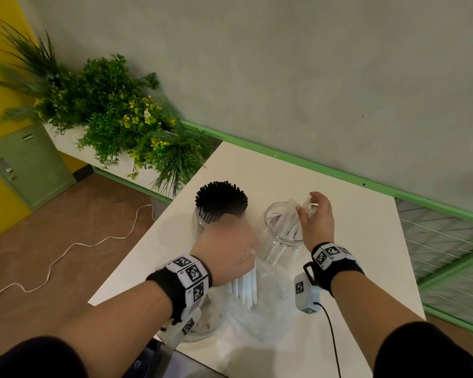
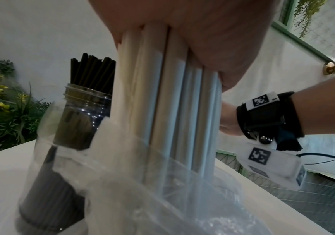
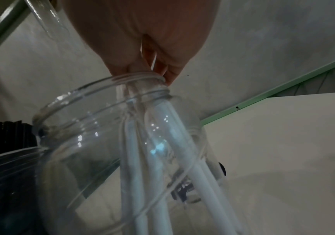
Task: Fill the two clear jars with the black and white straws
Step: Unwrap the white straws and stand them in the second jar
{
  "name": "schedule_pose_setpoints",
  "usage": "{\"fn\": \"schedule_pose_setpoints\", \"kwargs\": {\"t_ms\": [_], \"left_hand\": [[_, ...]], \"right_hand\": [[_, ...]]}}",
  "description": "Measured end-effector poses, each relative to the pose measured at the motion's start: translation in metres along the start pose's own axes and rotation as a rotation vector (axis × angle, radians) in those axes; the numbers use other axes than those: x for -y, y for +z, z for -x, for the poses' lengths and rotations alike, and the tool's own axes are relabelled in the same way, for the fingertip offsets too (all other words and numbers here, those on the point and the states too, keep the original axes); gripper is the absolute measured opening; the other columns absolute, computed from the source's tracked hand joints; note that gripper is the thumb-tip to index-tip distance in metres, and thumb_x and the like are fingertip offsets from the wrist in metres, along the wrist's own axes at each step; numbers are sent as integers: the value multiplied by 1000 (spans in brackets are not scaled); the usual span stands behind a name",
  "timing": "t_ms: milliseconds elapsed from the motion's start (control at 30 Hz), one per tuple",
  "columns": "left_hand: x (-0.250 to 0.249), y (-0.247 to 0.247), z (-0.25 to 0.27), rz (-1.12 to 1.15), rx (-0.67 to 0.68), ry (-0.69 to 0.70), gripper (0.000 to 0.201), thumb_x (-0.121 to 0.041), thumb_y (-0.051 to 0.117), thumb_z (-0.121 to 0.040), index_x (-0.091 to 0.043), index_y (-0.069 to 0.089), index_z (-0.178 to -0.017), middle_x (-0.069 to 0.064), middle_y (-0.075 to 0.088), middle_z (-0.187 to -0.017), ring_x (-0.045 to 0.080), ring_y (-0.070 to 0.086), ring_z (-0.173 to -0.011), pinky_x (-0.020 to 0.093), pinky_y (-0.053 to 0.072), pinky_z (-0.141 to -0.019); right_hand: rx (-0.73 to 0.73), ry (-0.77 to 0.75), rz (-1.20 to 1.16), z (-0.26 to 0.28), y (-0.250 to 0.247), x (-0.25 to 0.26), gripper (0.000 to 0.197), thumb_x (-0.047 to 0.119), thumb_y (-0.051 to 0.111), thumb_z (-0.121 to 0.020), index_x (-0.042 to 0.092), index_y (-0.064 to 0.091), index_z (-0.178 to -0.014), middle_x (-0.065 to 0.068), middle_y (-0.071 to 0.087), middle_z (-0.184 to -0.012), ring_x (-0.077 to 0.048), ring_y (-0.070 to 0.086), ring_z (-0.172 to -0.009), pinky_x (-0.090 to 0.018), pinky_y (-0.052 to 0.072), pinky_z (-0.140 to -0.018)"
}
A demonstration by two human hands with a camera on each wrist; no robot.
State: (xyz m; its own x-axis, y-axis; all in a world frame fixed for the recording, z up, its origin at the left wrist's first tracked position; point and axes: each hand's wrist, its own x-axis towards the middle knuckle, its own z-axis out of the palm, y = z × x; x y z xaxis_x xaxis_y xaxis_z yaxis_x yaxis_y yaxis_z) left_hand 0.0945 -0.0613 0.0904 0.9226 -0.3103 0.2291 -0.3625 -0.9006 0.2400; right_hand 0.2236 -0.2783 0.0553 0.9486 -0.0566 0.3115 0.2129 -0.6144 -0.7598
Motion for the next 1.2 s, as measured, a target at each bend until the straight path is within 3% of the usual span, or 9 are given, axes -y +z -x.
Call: {"fn": "schedule_pose_setpoints", "kwargs": {"t_ms": [233,367,500,600,700,833,933,1033,1200], "left_hand": [[0,0,-1,-20,10,-9,19,-44,43,-84,-37,59,-91,-19,52,-104,11,41,-103,27,32,-72],[0,0,-1,-21,9,-9,19,-44,43,-83,-37,59,-90,-19,52,-103,11,41,-103,27,30,-72],[0,-1,-1,-16,16,-7,20,-44,42,-84,-37,59,-91,-18,52,-104,11,41,-104,27,32,-72],[1,0,-1,-8,6,-9,18,-44,44,-84,-37,59,-90,-19,52,-103,11,41,-103,27,35,-73],[1,0,0,-5,-4,-5,17,-44,45,-83,-36,59,-88,-19,53,-101,11,42,-102,26,33,-72],[1,0,0,0,-7,-4,17,-44,45,-83,-36,58,-89,-19,52,-101,10,42,-102,26,31,-73],[2,1,0,13,-16,-6,16,-44,46,-82,-36,58,-89,-19,53,-101,10,42,-102,26,33,-72],[2,2,-1,16,-27,-7,16,-43,47,-81,-37,59,-88,-19,53,-101,11,42,-102,27,39,-73],[1,3,-2,5,-30,3,14,-43,48,-81,-37,58,-88,-20,53,-101,10,42,-101,25,32,-72]], "right_hand": [[27,-111,41,-13,-4,5,43,-7,38,-94,13,48,-131,-9,52,-121,-17,55,-97,-23,42,-87],[35,-199,82,-25,-1,4,50,-17,33,-88,6,56,-126,-14,52,-124,-25,56,-107,-20,38,-96],[143,-252,149,-29,3,1,39,-1,39,-94,7,54,-130,-12,50,-133,-29,46,-124,-29,32,-106],[235,-250,175,-29,11,2,39,26,48,-97,15,51,-134,-9,46,-135,-26,41,-123,-27,28,-104],[296,-245,440,-26,22,2,46,36,58,-92,18,51,-133,-8,46,-129,-30,40,-117,-40,36,-100],[95,-266,401,-24,31,1,27,26,55,-92,7,60,-110,-13,53,-109,-35,45,-100,-44,41,-84],[-39,-335,282,-28,29,-5,22,18,47,-91,2,60,-97,-15,55,-97,-35,49,-87,-37,37,-81],[25,-259,284,-33,25,-12,17,10,56,-92,2,60,-106,-17,54,-106,-36,49,-95,-33,35,-87],[105,-202,172,-35,20,-14,21,12,51,-96,5,58,-114,-14,51,-112,-31,53,-100,-43,46,-90]]}}
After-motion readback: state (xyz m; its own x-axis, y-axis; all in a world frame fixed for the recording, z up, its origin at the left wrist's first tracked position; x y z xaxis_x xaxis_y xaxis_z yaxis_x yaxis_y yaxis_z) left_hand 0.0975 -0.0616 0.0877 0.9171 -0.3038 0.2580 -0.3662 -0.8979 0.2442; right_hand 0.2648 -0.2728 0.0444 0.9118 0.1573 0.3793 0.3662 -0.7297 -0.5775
